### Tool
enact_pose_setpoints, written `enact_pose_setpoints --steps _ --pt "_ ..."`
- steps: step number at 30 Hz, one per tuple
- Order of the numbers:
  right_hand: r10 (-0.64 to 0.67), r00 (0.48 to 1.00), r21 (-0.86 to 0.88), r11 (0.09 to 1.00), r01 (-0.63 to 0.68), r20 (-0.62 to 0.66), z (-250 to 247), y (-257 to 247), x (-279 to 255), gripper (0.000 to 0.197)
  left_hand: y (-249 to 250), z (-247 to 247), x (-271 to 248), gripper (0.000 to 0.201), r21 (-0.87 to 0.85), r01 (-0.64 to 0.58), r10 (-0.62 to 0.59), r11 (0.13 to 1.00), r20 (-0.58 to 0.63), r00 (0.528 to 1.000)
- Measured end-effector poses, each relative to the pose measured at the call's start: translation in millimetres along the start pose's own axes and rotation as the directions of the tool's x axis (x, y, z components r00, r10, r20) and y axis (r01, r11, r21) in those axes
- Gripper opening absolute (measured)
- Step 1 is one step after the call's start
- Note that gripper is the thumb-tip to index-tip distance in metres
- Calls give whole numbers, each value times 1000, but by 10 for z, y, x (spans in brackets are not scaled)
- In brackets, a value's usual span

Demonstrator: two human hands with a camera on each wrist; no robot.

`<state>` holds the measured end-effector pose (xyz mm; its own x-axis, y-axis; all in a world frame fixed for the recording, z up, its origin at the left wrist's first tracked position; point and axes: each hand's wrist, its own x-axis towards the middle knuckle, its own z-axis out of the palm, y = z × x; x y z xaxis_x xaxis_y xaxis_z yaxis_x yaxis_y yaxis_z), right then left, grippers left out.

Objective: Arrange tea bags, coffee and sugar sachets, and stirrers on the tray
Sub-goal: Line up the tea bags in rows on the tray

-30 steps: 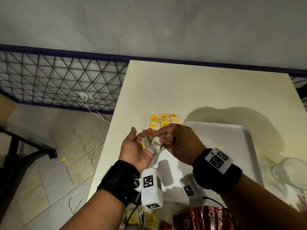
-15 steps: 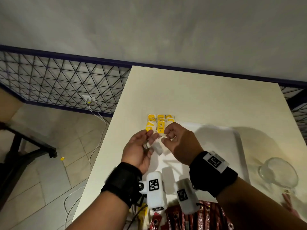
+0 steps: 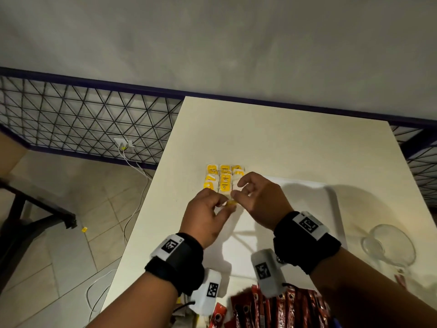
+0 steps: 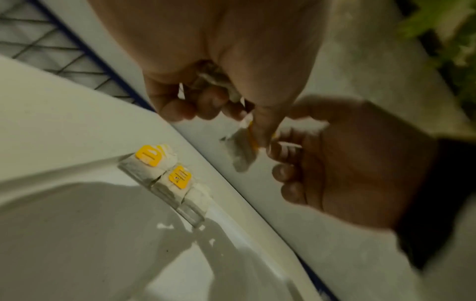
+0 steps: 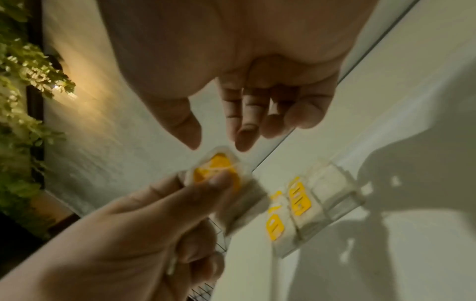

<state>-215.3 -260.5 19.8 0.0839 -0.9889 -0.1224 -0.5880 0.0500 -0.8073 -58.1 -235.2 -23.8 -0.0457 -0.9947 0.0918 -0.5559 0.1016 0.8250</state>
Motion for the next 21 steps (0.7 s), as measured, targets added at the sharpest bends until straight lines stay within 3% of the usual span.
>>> enact_pose_setpoints --steps 2,4,8,15,21 --pt "-88 993 -84 992 94 77 -73 58 10 25 -22 -26 29 18 -135 87 -76 987 81 994" --pt "-115 979 -144 980 140 169 -91 98 27 18 -41 -34 78 21 -171 143 -117 975 151 982" --pt "-3 971 -246 967 64 241 -49 236 131 5 -140 -45 144 31 18 154 -153 988 282 947" --pt "153 937 -333 942 -42 314 82 590 365 6 -322 -207 152 28 22 227 -225 974 257 940" --pt "198 953 -282 951 -130 228 156 725 522 8 -377 -265 159 36 19 235 -234 972 219 947"
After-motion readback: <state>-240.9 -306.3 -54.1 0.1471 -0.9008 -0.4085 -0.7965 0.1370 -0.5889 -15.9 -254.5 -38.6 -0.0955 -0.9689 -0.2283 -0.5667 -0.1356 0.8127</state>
